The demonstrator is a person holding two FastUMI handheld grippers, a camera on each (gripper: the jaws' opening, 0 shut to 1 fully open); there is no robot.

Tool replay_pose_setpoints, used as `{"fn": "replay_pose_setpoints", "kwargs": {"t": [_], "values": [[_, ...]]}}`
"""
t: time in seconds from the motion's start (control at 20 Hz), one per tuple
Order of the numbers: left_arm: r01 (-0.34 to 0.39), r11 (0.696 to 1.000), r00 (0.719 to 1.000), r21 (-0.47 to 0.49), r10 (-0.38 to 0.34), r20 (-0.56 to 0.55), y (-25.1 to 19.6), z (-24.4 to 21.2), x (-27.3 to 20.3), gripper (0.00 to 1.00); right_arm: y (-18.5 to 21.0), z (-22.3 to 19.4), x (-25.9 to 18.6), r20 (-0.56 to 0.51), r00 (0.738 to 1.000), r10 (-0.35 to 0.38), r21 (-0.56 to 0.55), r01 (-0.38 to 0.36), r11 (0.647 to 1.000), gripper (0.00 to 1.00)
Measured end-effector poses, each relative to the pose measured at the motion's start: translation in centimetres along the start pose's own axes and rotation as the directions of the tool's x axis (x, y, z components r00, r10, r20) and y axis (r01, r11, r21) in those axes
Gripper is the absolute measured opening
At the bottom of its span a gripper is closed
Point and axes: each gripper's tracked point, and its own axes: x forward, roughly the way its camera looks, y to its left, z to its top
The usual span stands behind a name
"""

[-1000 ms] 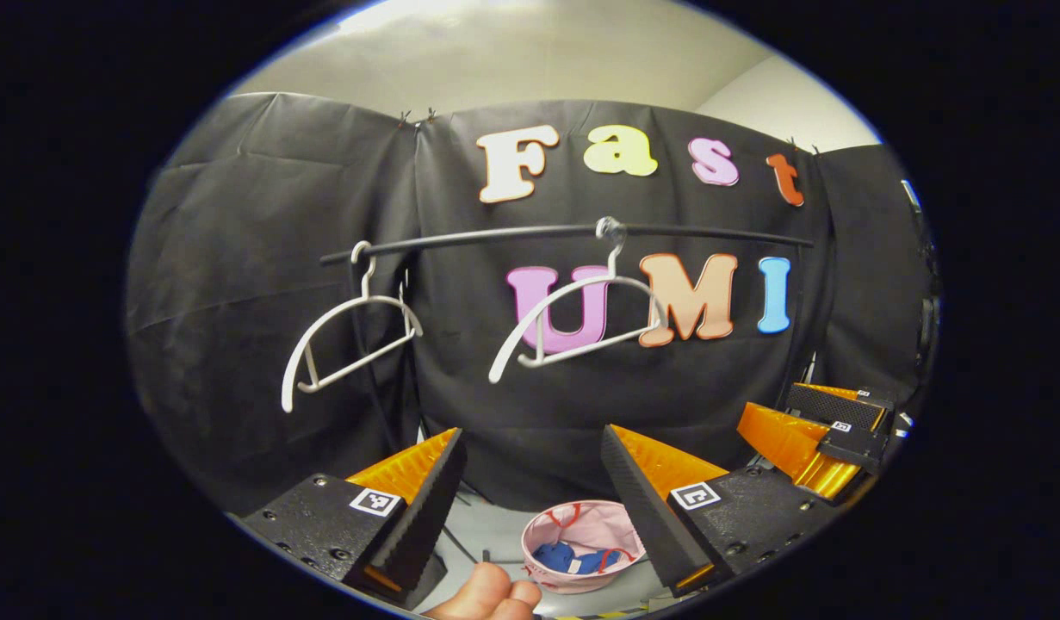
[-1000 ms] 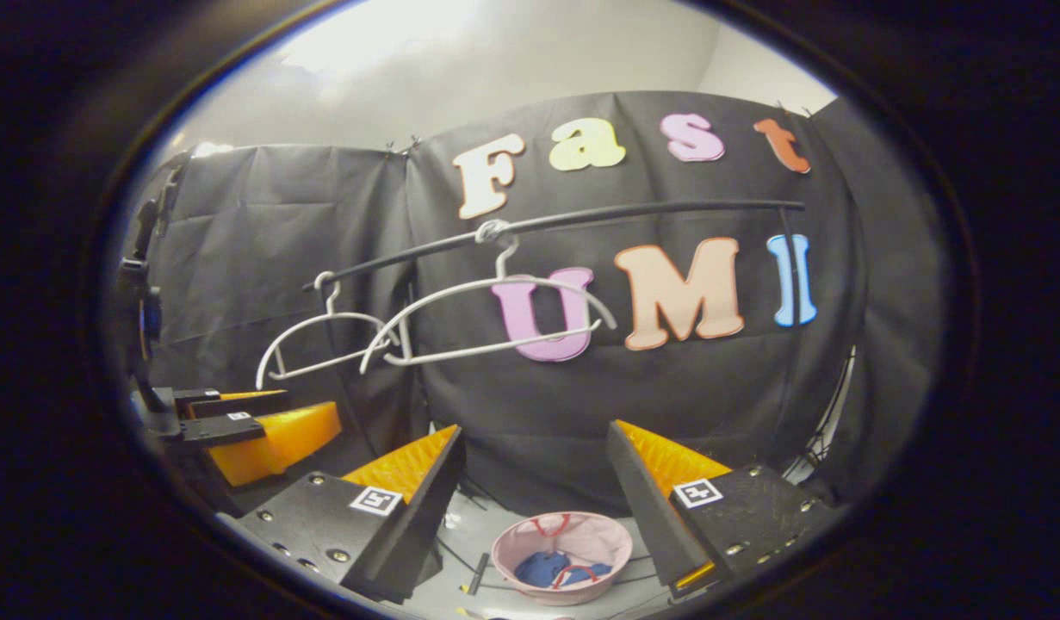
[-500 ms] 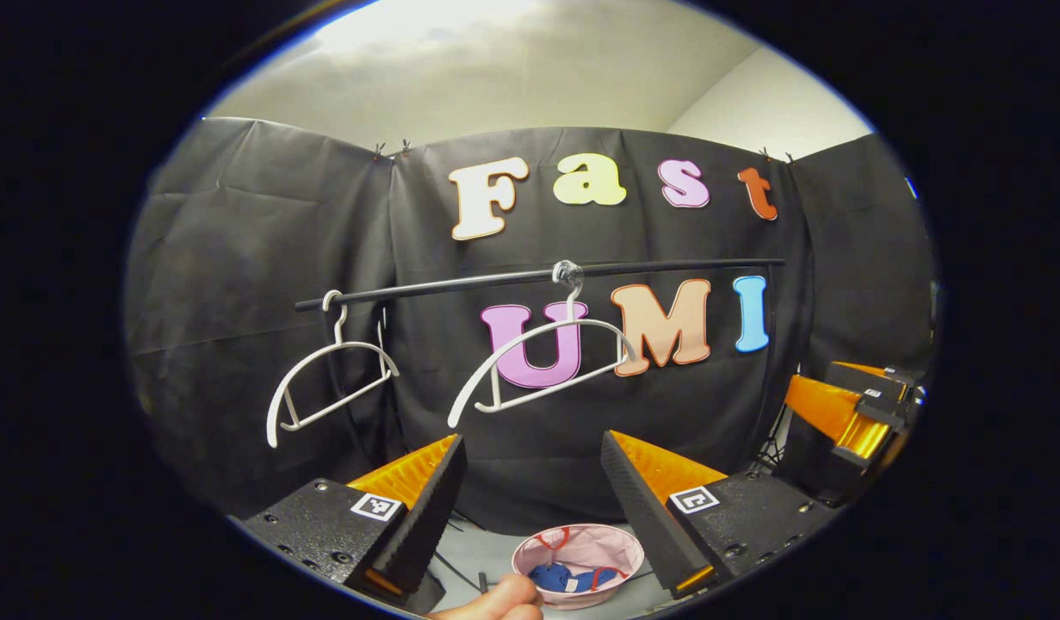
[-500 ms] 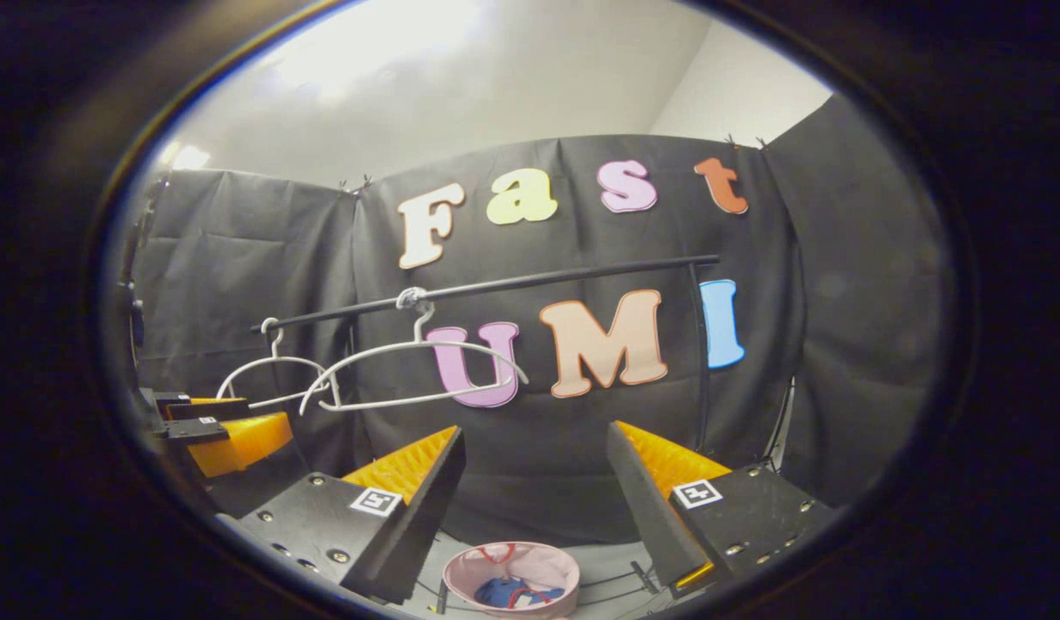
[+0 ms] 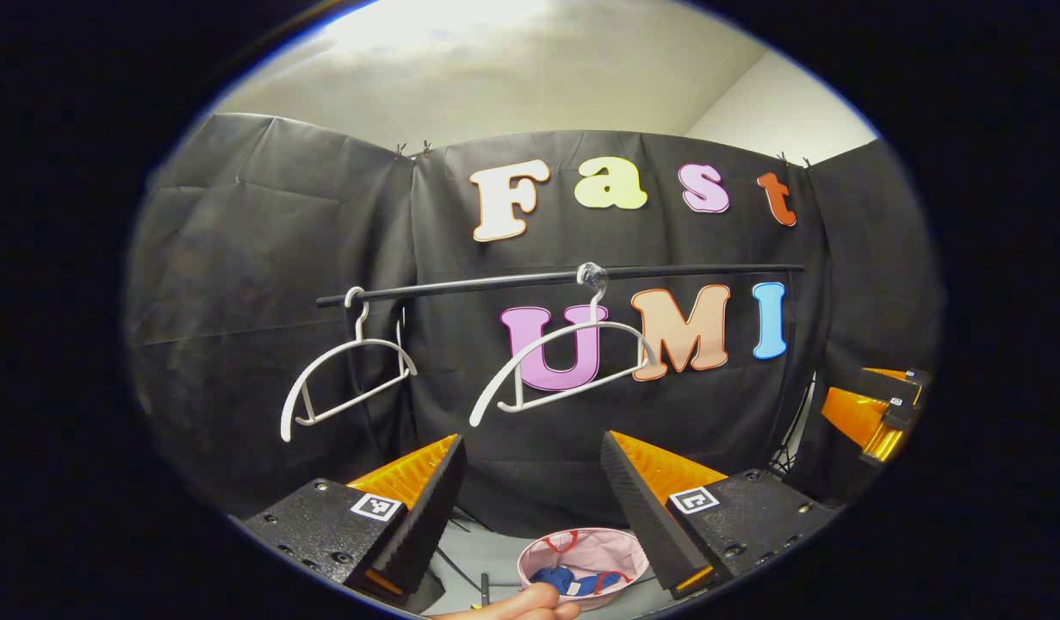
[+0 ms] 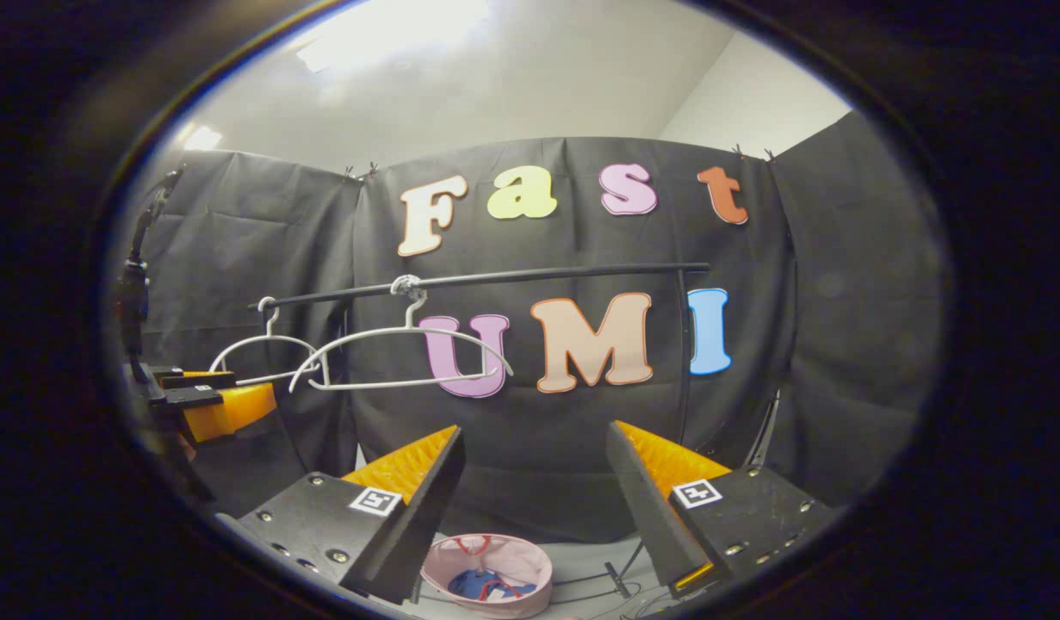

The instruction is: Grasp the clothes on the hanger with both hands and then place them into the laundry hamper below.

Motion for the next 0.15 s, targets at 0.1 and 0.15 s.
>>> {"fn": "replay_pose_setpoints", "kwargs": {"t": [0.1, 0.15], "values": [[-0.01, 1.0, 1.0, -0.001, 0.01, -0.02, 0.89, -0.63, 0.58, 1.0, 0.3, 0.27, 0.51, 0.007, 1.0, 0.008, 0.011, -0.008, 1.0, 0.99], [-0.011, 1.0, 1.0, -0.002, 0.011, -0.024, 1.08, -0.77, 0.8, 1.0, 0.33, 0.1, 0.71, 0.002, 1.0, 0.007, 0.012, -0.007, 1.0, 0.98]]}}
